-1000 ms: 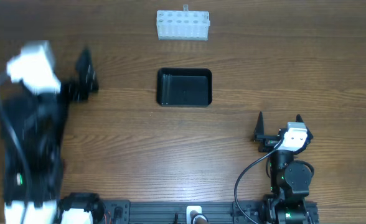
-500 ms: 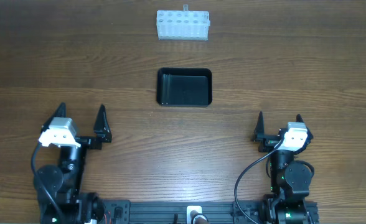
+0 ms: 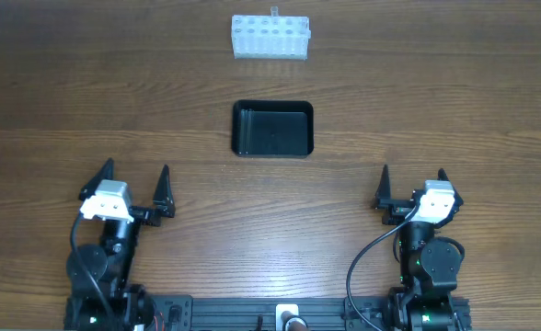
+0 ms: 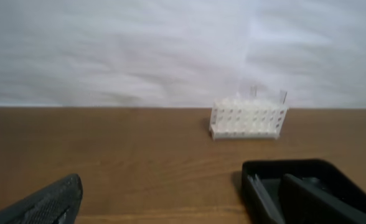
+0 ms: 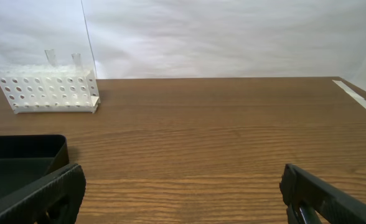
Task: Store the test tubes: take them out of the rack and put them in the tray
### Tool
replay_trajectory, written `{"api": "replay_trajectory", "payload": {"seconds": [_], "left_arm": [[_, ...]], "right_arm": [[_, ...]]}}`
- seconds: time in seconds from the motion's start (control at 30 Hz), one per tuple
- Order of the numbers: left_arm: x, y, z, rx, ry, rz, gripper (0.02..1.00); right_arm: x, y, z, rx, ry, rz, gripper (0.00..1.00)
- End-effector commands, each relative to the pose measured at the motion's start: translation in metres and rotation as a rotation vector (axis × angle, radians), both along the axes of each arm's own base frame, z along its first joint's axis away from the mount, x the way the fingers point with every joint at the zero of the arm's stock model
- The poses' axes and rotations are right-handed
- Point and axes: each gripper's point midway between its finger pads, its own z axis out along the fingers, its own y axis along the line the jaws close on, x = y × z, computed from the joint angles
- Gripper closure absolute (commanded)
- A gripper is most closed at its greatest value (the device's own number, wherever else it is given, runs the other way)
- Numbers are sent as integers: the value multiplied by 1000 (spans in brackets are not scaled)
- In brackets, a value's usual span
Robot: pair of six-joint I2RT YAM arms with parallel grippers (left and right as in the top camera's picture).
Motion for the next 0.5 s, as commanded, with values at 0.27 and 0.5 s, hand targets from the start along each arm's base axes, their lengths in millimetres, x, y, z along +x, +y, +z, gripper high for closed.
{"api": "replay_trajectory", "payload": {"seconds": [0.27, 0.5], "left_arm": [[2, -5, -28, 14, 57, -26, 20], [2, -5, -27, 14, 56, -23, 18]], "right_arm": [[0, -1, -2, -8, 3, -2, 7], [0, -1, -2, -8, 2, -2, 9]]}}
